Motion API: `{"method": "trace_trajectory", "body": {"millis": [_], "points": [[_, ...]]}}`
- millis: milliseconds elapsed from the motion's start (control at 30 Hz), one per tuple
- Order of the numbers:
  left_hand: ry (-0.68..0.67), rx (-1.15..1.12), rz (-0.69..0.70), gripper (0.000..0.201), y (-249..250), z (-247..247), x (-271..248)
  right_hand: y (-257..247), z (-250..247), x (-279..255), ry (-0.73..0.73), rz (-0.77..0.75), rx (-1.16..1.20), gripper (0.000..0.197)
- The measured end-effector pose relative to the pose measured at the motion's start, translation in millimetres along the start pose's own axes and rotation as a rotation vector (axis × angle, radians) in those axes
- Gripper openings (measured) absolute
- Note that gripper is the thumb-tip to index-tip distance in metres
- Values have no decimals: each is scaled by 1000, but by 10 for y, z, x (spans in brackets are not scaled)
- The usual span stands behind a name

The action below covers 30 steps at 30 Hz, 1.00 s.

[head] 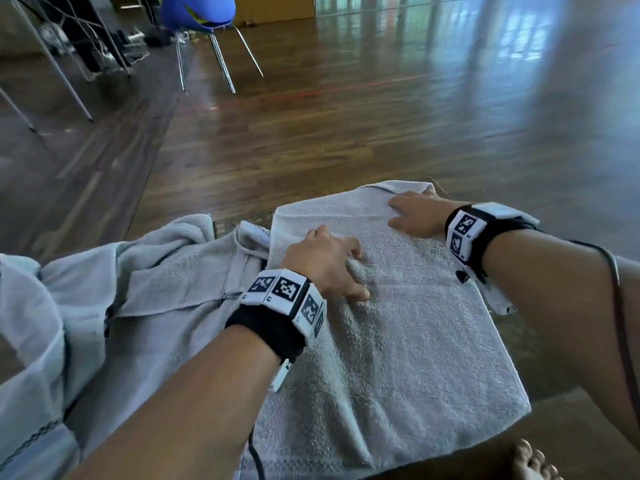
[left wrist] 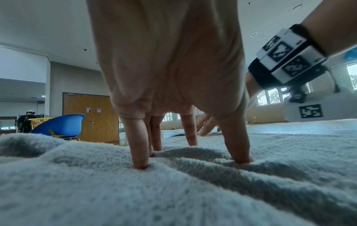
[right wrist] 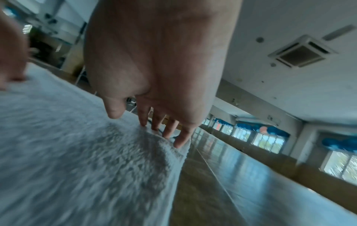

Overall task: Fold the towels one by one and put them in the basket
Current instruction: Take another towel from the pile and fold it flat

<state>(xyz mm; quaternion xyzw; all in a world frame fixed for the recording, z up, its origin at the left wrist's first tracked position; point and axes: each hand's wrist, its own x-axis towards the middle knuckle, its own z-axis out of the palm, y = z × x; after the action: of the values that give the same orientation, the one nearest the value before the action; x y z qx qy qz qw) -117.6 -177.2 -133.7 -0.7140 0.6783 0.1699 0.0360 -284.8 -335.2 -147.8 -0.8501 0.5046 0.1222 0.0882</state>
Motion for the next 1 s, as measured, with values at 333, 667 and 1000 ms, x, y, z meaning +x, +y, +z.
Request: {"method": "trace_trajectory", "body": {"millis": [333, 667, 1000], "points": [[-36, 18, 13, 70, -10, -13, 18, 208, -212, 189, 4, 184, 91, 58], [-24, 40, 13, 69, 18, -10, -24, 394, -173, 191, 69, 166, 58, 63], [-35, 53, -4, 69, 15, 0, 0, 368, -99, 212, 56, 337, 117, 67]]}}
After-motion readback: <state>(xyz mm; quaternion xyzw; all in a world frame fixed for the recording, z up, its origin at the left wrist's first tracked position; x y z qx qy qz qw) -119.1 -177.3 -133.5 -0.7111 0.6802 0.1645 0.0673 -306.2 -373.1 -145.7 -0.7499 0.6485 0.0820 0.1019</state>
